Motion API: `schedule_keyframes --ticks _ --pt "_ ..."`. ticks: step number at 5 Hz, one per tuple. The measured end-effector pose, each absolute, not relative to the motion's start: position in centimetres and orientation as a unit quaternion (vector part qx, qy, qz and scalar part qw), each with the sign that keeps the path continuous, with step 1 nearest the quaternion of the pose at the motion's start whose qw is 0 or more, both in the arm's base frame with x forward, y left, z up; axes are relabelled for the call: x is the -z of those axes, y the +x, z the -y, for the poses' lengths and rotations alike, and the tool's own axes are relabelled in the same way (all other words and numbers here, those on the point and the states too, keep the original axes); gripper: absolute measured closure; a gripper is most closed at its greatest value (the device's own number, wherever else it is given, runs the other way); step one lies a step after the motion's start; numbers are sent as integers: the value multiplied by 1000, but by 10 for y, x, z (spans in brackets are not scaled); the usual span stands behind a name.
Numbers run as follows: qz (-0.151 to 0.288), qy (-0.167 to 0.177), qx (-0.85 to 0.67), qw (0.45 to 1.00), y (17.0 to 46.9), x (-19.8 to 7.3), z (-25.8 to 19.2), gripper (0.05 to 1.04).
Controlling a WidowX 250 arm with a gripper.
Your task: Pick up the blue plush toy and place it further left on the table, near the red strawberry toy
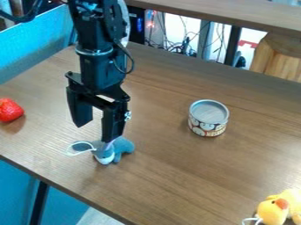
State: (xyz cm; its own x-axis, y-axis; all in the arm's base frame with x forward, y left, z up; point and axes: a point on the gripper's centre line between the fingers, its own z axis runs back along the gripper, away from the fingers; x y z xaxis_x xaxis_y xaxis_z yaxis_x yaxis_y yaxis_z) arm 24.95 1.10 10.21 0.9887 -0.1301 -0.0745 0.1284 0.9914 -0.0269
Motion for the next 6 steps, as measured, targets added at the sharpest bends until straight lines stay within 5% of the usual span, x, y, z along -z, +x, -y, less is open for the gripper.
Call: schedule_keyframes --ticks 3,6 --pt "-45 -39 13 998 272 -85 -17 82" --pt "-97 -39 -32 994 298 -34 -19 135"
